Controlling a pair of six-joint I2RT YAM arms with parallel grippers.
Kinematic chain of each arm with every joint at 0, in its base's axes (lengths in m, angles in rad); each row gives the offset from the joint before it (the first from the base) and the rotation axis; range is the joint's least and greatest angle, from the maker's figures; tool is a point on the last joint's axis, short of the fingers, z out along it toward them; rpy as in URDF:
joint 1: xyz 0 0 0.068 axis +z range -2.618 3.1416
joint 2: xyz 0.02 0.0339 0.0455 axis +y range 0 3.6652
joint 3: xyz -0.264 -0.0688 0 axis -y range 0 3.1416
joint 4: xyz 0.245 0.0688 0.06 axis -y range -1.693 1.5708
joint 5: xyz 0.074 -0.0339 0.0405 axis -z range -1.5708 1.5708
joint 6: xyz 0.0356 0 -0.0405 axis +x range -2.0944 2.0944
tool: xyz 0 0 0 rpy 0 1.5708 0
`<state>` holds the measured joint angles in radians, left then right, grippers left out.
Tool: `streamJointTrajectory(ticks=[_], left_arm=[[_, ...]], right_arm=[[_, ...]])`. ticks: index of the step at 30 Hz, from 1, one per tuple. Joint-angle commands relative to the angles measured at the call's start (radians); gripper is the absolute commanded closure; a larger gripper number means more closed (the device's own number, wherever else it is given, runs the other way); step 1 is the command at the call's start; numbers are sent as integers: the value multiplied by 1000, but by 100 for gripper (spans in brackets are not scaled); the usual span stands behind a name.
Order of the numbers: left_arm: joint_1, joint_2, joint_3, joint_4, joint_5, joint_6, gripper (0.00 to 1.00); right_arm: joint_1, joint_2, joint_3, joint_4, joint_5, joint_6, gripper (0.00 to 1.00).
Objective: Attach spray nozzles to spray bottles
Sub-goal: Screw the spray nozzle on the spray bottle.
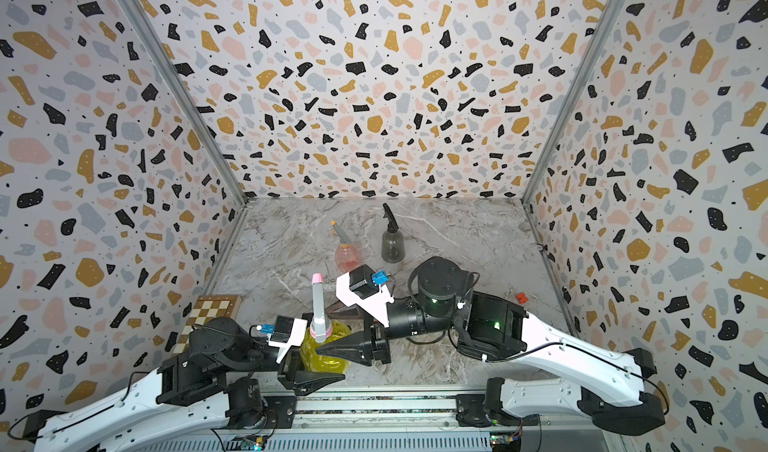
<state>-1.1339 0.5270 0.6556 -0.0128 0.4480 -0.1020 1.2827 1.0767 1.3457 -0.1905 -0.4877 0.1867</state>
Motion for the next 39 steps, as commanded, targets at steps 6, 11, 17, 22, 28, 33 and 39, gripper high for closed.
streamJointTrajectory(ticks=[6,11,17,22,28,33,39], left_arm=[[3,8,41,76,7,-16,100],[3,9,43,77,6,-15,100],[3,15,49,79,-1,-15,100],[3,16,77,62,-18,-14,100],[3,21,135,-7,-92,10,100],[3,26,145,7,-177,16,100],[3,40,159,13,-249,43,100]], right_arm=[[-5,-14,32,38,-11,33,49],[-5,-22,23,35,4,36,58],[-4,-23,13,27,13,34,69],[1,-13,21,-25,47,24,73],[72,25,55,-161,254,20,76],[124,76,60,-221,428,83,78],[181,144,58,-264,622,180,78]])
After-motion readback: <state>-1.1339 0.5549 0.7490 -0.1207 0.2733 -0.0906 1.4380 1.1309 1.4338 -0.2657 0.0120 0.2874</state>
